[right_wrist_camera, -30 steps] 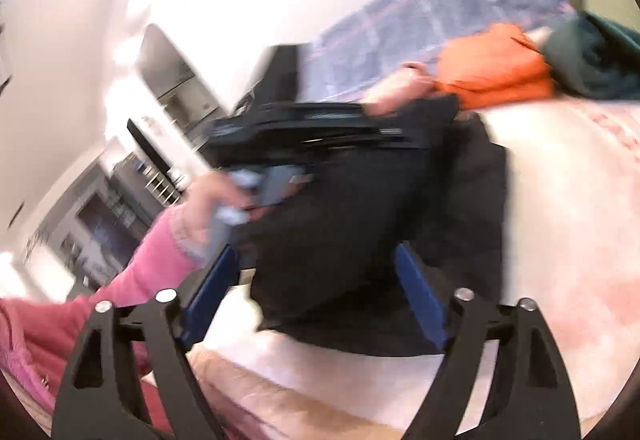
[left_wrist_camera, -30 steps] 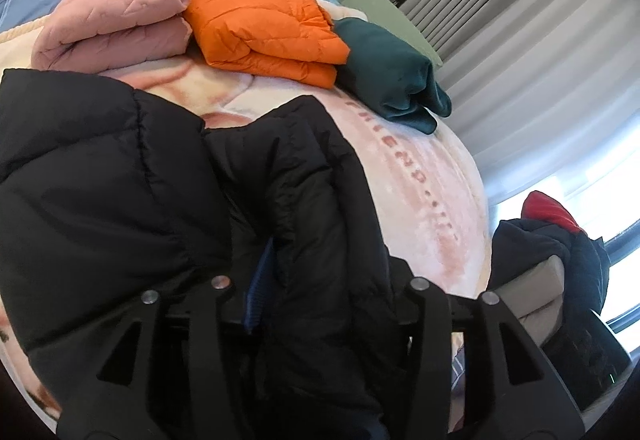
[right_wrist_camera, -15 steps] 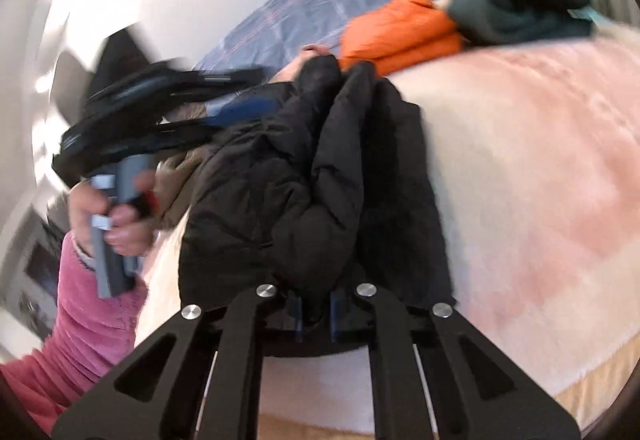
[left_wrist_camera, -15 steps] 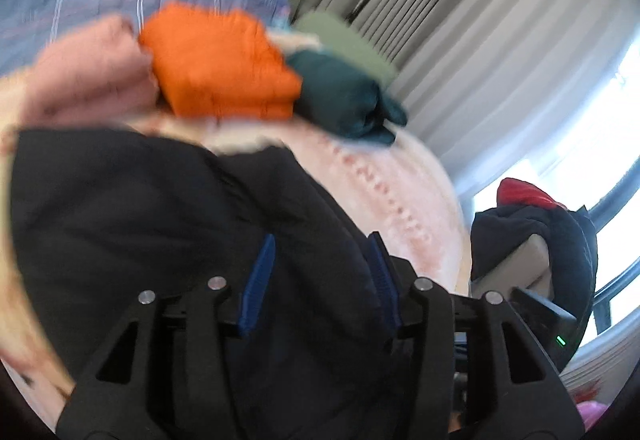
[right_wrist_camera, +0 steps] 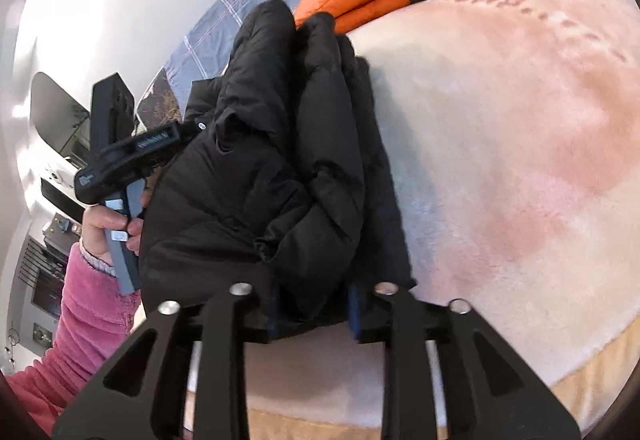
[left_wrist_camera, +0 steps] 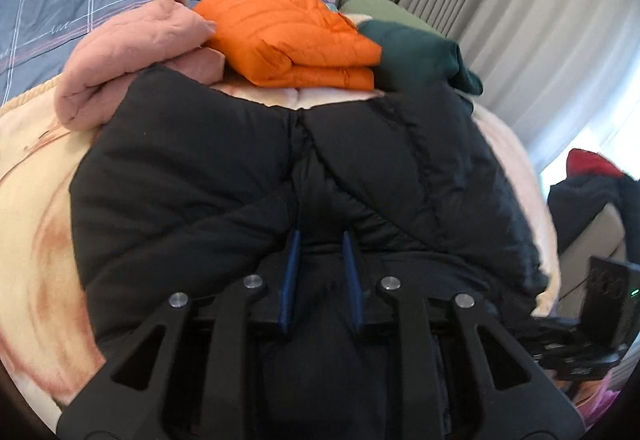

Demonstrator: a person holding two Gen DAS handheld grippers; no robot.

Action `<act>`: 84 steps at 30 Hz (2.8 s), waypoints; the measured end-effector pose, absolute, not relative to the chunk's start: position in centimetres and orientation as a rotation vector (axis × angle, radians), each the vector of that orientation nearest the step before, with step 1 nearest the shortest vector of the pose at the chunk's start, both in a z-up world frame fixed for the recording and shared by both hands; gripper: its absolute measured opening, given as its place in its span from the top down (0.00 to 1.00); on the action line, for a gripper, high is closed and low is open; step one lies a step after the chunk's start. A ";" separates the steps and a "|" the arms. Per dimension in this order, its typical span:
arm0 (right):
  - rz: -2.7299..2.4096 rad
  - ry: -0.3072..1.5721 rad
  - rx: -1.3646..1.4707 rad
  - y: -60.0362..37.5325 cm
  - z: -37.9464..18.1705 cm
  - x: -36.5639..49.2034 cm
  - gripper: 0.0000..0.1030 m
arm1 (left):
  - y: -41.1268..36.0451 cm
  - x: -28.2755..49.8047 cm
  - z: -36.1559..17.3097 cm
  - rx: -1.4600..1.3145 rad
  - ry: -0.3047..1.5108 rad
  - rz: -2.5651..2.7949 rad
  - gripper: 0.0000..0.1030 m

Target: Fold large clothes

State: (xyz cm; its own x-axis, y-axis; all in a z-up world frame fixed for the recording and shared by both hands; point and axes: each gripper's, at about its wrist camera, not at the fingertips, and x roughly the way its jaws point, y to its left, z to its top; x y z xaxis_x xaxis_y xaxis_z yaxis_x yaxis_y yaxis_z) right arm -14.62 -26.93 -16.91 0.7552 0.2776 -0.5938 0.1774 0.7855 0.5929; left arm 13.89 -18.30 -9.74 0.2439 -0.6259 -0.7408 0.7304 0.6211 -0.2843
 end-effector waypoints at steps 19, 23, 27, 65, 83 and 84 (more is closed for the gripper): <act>0.082 0.764 0.459 -24.3 -17.2 -7.0 0.68 | -18.6 12.5 -10.7 0.291 0.855 -0.876 0.77; 0.068 0.788 0.394 -23.5 -17.0 -6.5 0.68 | -19.2 12.6 -8.9 0.273 0.890 -0.853 0.79; 0.074 0.775 0.416 -23.4 -17.3 -6.4 0.68 | -22.3 11.1 -5.2 0.264 0.836 -1.028 0.77; 0.074 0.774 0.383 -24.0 -18.4 -6.8 0.68 | -22.3 13.8 -7.0 0.284 0.703 -0.935 0.75; 0.066 0.763 0.352 -23.3 -18.4 -6.9 0.68 | -14.1 20.6 -14.3 0.221 0.808 -0.663 0.95; 0.062 0.764 0.344 -23.2 -18.3 -6.9 0.68 | -14.5 20.4 -14.0 0.234 0.809 -0.656 0.95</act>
